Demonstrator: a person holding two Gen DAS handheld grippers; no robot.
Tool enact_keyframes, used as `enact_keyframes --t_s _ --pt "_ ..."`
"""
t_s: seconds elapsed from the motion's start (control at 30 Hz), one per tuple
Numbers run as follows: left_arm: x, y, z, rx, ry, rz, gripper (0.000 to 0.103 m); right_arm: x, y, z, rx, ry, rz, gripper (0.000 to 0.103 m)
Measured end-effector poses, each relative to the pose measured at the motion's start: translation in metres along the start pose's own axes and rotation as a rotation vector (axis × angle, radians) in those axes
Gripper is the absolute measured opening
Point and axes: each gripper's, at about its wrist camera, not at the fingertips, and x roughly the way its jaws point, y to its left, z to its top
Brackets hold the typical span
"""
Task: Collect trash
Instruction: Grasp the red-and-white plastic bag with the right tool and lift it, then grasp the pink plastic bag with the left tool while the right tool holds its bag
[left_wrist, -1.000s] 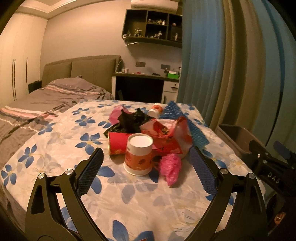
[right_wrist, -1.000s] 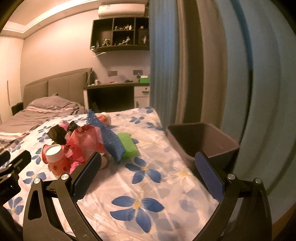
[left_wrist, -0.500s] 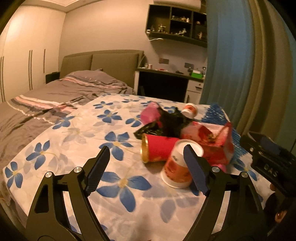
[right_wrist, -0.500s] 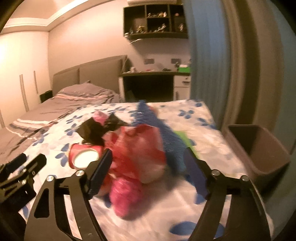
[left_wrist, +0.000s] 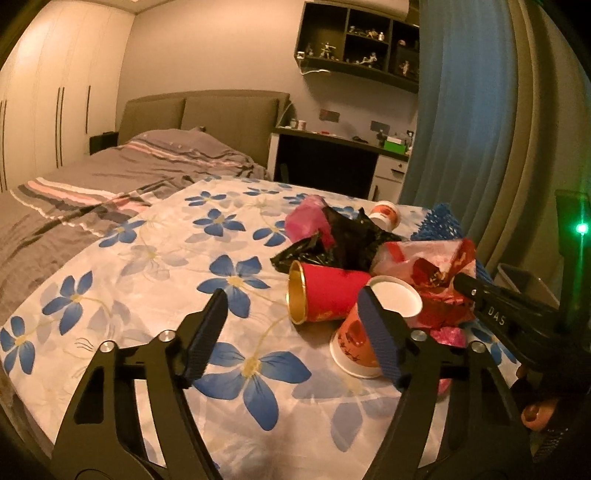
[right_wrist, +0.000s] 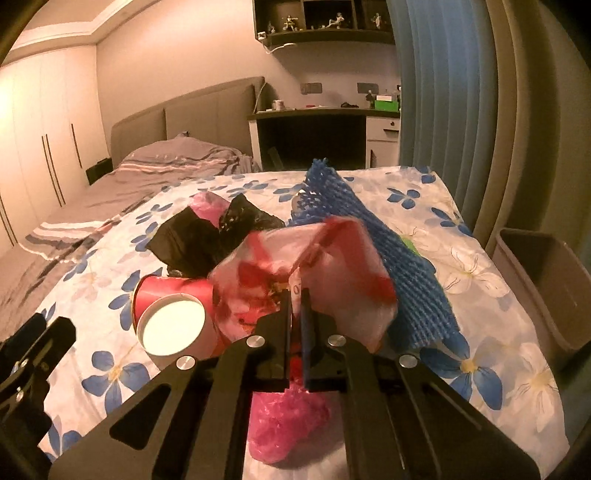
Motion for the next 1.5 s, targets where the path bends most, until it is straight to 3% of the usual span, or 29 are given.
enact_keyframes --t_s 0.33,0.47,0.67,1.03,1.2,1.27,1.5 --pt "-0.007 -0.036 -0.010 0.049 0.011 -0.107 0.068 -0.071 -0.037 -0.001 0.050 -0.174 -0.030 0.003" --pt "-0.004 -0.059 -0.015 0.081 0.029 -0.164 0.077 -0.094 -0.057 -0.006 0.068 -0.226 -0.072 0.003" --pt "0.015 -0.094 -0.029 0.126 0.109 -0.226 0.081 -0.109 -0.081 -0.018 0.097 -0.243 -0.102 0.003" --pt "0.048 -0.121 -0.035 0.151 0.216 -0.240 0.081 -0.115 -0.107 -0.029 0.128 -0.236 -0.105 0.003" --pt "0.063 -0.123 -0.039 0.147 0.308 -0.243 0.061 -0.116 -0.115 -0.030 0.134 -0.234 -0.101 0.003" --pt "0.067 -0.123 -0.041 0.142 0.339 -0.259 0.044 -0.117 -0.117 -0.030 0.135 -0.234 -0.105 0.003" --pt "0.054 -0.118 -0.040 0.130 0.323 -0.306 0.032 -0.122 -0.119 -0.032 0.127 -0.236 -0.111 0.003"
